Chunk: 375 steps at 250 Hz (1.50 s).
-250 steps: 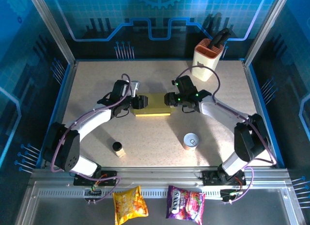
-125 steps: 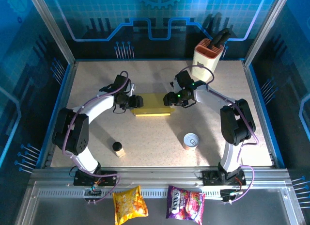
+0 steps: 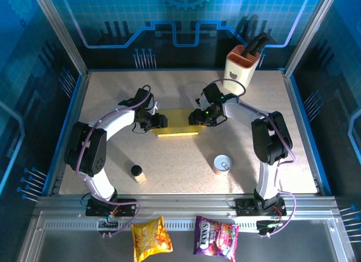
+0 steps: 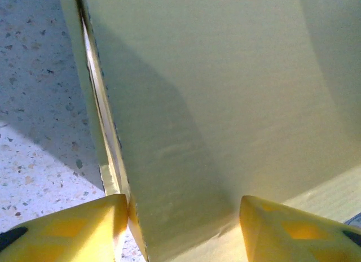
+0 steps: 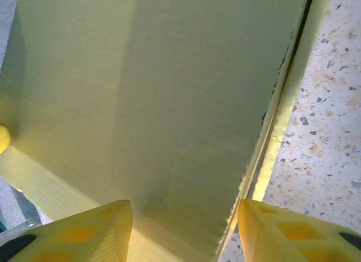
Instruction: Fold the paper box
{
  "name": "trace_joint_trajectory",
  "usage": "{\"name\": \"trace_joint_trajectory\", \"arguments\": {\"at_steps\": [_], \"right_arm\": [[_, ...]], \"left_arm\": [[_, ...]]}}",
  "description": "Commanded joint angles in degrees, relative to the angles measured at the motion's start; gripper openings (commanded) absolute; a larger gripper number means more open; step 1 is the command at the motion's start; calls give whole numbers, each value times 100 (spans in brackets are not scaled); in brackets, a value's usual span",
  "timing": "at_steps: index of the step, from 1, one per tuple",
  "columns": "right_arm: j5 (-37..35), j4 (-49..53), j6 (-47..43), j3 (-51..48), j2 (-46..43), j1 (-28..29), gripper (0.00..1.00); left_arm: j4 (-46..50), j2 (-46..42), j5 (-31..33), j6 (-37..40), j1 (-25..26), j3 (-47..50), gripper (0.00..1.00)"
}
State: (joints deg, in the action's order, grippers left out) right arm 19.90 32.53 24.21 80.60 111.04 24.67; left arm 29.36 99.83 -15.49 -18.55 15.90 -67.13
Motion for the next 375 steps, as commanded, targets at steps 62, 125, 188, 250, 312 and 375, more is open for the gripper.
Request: {"name": "trace_joint_trajectory", "arguments": {"at_steps": [62, 125, 188, 250, 312, 375], "right_arm": [[398, 55, -12, 81, 41, -50, 46], [-166, 295, -148, -41, 231, 25, 46], [-455, 474, -276, 80, 478, 100, 46], [-487, 485, -294, 61, 550, 109, 46], [-574, 539, -322, 181, 258, 104, 46], [-743, 626, -355, 340, 153, 56, 48]], "left_arm": [[9, 59, -347, -187, -22, -64, 42], [427, 12, 639, 52, -22, 49, 48], [480, 121, 772, 135, -22, 15, 48], [258, 586, 709, 29, -19, 104, 44], [149, 722, 698, 13, -17, 160, 35], [208, 387, 797, -26, -22, 91, 46]]}}
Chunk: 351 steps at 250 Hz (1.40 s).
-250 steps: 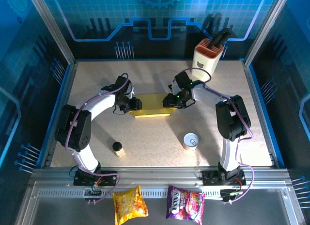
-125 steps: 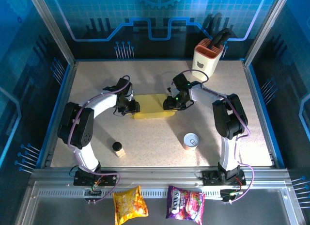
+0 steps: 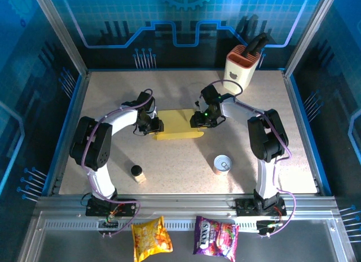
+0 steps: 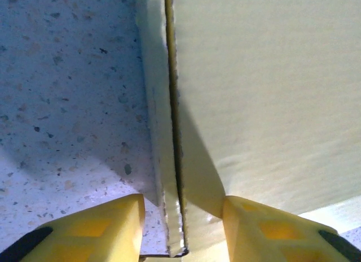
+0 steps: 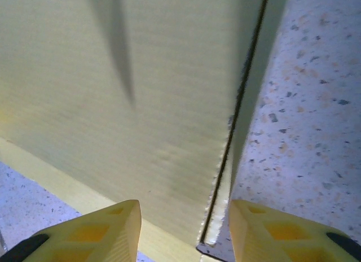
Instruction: Fold the paper box
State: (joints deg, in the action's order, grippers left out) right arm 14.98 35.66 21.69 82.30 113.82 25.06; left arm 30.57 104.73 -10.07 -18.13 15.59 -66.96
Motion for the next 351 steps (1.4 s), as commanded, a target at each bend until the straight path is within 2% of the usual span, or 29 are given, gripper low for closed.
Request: {"name": "trace_joint_trajectory", "arguments": {"at_steps": [1, 44, 98, 144, 171, 213, 236, 289, 351], "right_arm": [[-260, 316, -104, 171, -124, 17, 48], [-356, 328, -124, 198, -99, 17, 49], [-145, 136, -70, 189, 141, -17, 49], [216, -112, 49, 173, 428, -27, 46], [343, -255, 125, 111, 501, -18, 42], [400, -333, 142, 16, 489, 17, 30], [359, -335, 127, -29, 442, 25, 26], [116, -126, -125, -74, 233, 6, 27], [-185, 323, -725, -103, 6, -79, 38]], "left_arm": [[89, -107, 257, -72, 11, 67, 46], [151, -99, 285, -13, -29, -86, 48], [178, 174, 204, 40, -82, -300, 48], [74, 371, -232, 91, -100, -410, 40], [24, 476, -405, 86, -93, -406, 35], [-146, 444, -662, 21, -88, -246, 24], [-198, 358, -701, -28, -76, -160, 23], [-445, -7, -1038, -273, -11, 310, 26], [-731, -598, -1176, -635, 314, 1036, 32]]}}
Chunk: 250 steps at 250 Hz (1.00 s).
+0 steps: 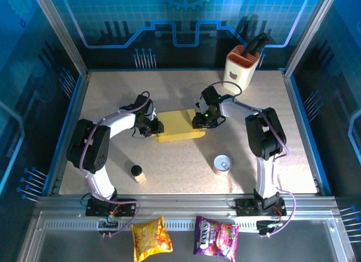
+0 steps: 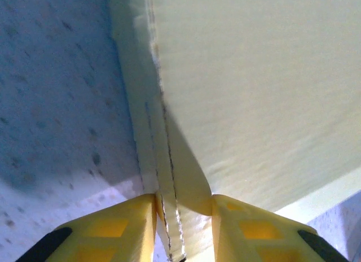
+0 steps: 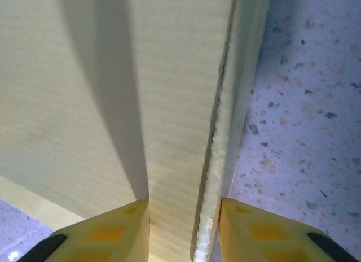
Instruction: Fold the paper box
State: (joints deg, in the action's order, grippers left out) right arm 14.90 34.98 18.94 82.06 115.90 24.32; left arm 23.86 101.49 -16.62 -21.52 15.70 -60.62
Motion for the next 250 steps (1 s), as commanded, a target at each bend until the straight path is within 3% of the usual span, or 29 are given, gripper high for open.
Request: {"name": "trace_joint_trajectory", "arguments": {"at_steps": [1, 48, 94, 128, 174, 250], "right_arm": [[-176, 391, -450, -79, -201, -5, 38], [-372, 617, -694, -67, -472, -100, 42], [-425, 590, -708, -85, -642, -129, 49], [-472, 556, -644, -85, -688, -133, 50], [-324, 381, -520, -229, -963, -139, 50], [-100, 171, -558, -571, -1462, -184, 51]], "left_arm": [[-67, -286, -523, -303, 311, 411, 32], [-142, -707, -559, -475, 622, 826, 37], [148, -1346, 262, -281, 559, 756, 48], [248, -1357, 282, 71, 394, 332, 52], [296, -690, -148, 776, 364, -600, 53], [810, 896, -319, 1865, 370, -2267, 53]]}}
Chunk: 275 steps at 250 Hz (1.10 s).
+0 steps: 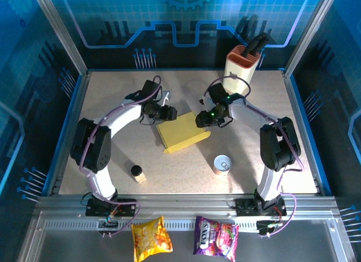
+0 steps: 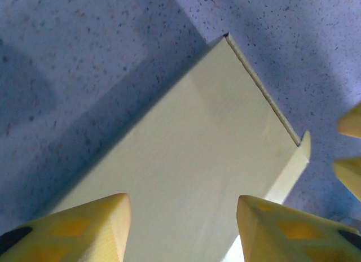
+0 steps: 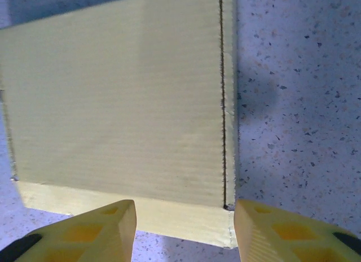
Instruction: Fold the paper box
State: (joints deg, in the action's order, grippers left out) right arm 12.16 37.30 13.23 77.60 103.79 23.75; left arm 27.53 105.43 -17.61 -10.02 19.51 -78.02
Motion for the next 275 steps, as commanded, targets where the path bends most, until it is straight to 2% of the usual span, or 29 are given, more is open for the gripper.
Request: {"name": "trace_joint_trajectory", "arguments": {"at_steps": [1, 46, 102, 195, 208, 239, 275], "right_arm": [[173, -58, 8, -124, -253, -126, 51], [139, 47, -30, -149, -327, -164, 51], [124, 141, -36, -153, -426, -169, 51], [111, 221, -84, -140, -574, -167, 51], [106, 204, -119, -156, -609, -169, 51], [218, 147, -335, -236, -706, -169, 52], [243, 137, -427, -262, -747, -178, 52]], "left_arm": [[453, 526, -223, 736, -9, -551, 53], [750, 1421, -416, 1139, -15, -1308, 53], [699, 1964, -564, 1400, -16, -1737, 53], [791, 1847, -2058, 1991, 5, -1577, 44], [736, 1755, -1946, 1994, 7, -1504, 44], [737, 1546, -1191, 1941, -8, -1372, 41], [737, 1383, -916, 1992, -15, -1218, 35]]}}
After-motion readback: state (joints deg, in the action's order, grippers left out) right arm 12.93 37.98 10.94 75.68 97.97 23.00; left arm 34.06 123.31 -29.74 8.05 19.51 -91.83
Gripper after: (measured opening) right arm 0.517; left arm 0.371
